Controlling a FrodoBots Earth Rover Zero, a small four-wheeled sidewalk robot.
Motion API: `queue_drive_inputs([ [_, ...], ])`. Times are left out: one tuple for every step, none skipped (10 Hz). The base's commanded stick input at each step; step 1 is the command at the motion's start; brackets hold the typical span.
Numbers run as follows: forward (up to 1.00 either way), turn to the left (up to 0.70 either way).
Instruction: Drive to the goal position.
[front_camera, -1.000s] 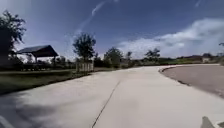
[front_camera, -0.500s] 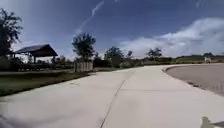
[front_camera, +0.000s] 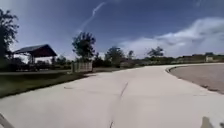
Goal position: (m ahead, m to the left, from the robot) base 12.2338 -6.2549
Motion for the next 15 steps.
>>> queue_drive_inputs([
  [0.85, 0.00],
  [0.85, 0.00],
  [0.85, -0.01],
  [0.85, -0.04],
  [0.85, -0.07],
  [0.85, -0.19],
  [0.85, -0.33],
  [0.85, -0.34],
  [0.85, -0.34],
  [0.85, -0.34],
  [0.85, -0.34],
  [0.85, -0.34],
  [0.85, -0.01],
  [0.85, -0.06],
  [0.85, -0.23],
])
